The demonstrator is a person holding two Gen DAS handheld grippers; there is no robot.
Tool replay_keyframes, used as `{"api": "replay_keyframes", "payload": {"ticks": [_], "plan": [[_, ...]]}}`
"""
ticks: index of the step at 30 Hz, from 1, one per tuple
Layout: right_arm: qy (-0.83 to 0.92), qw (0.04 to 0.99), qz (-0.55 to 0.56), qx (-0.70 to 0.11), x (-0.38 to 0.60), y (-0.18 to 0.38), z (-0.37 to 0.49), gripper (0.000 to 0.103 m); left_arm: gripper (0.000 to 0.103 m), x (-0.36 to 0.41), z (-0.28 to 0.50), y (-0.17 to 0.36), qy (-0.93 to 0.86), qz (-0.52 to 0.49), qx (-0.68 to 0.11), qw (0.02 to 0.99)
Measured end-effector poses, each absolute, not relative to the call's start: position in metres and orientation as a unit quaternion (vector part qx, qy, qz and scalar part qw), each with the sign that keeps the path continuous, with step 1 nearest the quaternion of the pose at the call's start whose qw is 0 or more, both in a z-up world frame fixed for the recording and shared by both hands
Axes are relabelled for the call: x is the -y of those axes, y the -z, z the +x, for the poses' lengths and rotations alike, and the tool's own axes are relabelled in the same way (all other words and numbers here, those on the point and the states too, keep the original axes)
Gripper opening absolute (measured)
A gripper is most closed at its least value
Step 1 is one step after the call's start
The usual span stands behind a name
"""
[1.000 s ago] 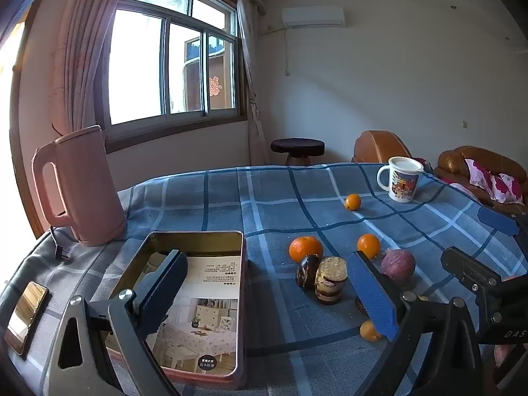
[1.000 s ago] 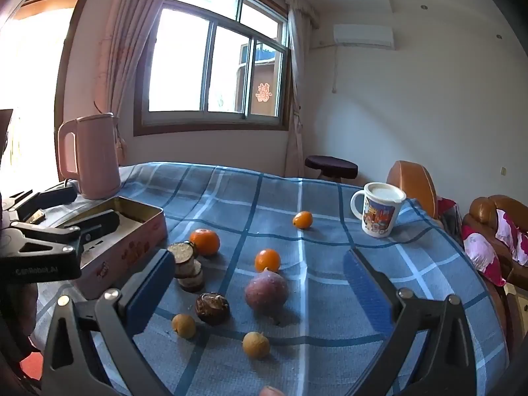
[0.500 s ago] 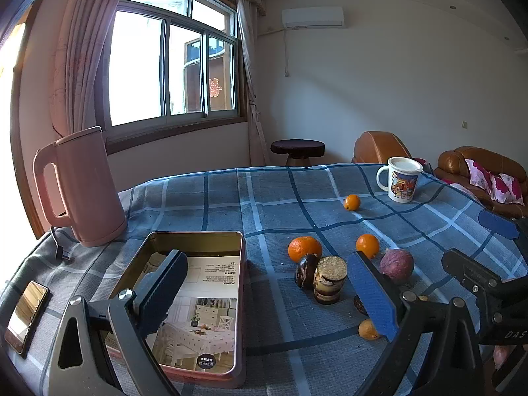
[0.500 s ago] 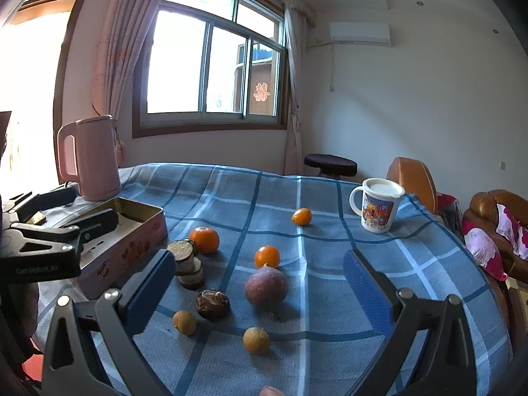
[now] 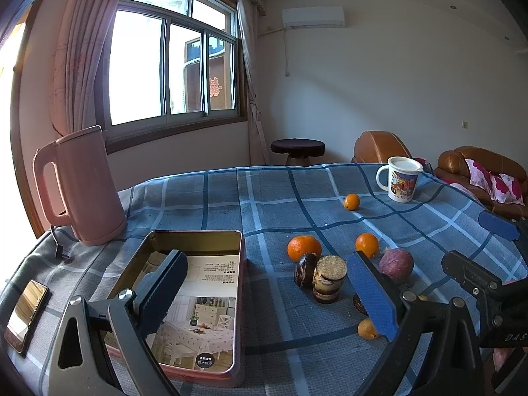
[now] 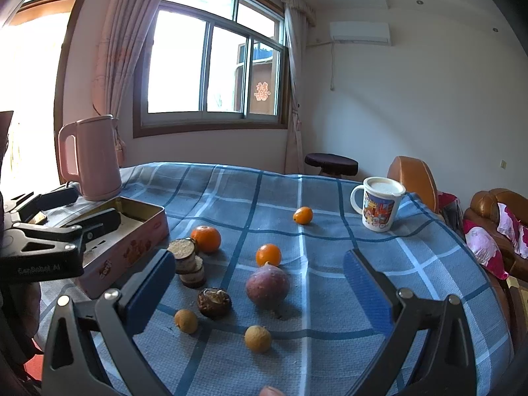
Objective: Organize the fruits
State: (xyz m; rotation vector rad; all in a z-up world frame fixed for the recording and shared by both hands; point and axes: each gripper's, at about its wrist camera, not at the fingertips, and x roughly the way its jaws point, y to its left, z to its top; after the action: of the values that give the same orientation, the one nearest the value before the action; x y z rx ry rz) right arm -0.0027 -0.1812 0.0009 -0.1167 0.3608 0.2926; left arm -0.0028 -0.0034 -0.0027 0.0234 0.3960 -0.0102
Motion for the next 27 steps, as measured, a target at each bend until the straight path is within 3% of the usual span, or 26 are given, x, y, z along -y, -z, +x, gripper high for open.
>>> {"api": "replay_keyframes", "payload": {"ticks": [27], "plan": [[-0.150, 0.969, -0.053, -0.186, 0.1768, 0.0055, -0.0060, 0.103, 0.098, 0.0022, -0.0029, 0.0063, 0.003, 0.009, -0.198, 0.980]]}}
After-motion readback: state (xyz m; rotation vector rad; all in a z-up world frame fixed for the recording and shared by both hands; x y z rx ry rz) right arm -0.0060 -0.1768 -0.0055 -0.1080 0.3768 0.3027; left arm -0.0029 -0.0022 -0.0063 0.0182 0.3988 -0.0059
